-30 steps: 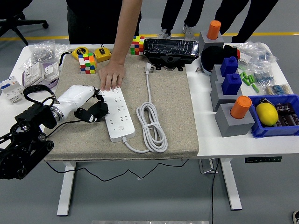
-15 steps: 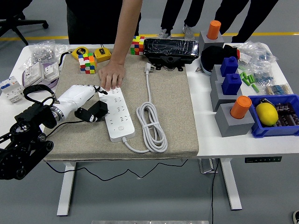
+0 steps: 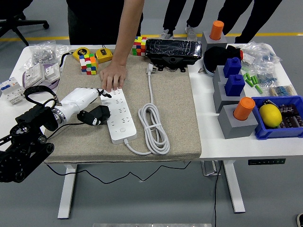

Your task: Pick up the plug,place it near the board,insert it into the board,press the button

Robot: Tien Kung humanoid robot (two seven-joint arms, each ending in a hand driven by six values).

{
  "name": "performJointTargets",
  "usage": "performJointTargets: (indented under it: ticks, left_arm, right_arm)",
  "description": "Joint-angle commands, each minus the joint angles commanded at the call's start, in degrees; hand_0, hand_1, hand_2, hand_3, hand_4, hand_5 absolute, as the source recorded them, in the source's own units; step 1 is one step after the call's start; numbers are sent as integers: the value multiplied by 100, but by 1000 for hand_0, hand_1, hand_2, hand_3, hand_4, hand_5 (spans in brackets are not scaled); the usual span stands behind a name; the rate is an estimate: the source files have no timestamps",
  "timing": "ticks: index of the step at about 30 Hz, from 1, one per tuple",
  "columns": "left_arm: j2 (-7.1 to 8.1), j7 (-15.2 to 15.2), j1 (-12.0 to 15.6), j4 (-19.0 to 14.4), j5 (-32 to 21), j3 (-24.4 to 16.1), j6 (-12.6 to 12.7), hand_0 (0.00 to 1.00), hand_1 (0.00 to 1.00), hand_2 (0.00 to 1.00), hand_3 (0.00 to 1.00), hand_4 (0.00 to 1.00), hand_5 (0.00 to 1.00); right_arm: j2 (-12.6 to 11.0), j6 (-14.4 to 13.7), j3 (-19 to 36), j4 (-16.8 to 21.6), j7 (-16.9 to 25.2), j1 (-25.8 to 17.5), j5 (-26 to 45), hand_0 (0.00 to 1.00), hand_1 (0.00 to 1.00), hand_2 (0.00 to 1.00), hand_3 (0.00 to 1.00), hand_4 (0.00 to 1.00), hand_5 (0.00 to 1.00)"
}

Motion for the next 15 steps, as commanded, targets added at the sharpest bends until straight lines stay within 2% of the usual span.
performJointTargets:
  ticks: [3, 4, 9, 10, 15]
  left_arm:
    - [-3, -43, -5, 28, -127, -2, -38, 694, 809, 839, 816, 998, 333]
    - [-3, -58, -9, 36, -170, -1, -46, 765, 865, 887, 862, 998, 603]
    - [-8, -125, -26, 70, -348, -32, -89, 765, 865, 887, 862, 998, 603]
    - [-7, -146, -24, 71, -404, -44, -99, 804, 895, 919, 897, 998, 838]
    - [-24, -208, 23, 38, -630, -168, -43, 804, 895, 919, 897, 998, 838]
  right_arm:
    - [-4, -1, -13, 0, -1, 3, 12, 804, 697, 715, 765, 998, 998]
    - [-6, -1, -16, 0, -2, 7, 18, 804, 697, 715, 764, 998, 998]
    - [-12, -1, -14, 0, -11, 27, 17, 804, 697, 715, 764, 998, 998]
    - [-14, -1, -21, 0, -10, 31, 27, 804, 697, 715, 764, 998, 998]
    - [-14, 2, -13, 0, -13, 37, 21, 804, 697, 715, 764, 998, 998]
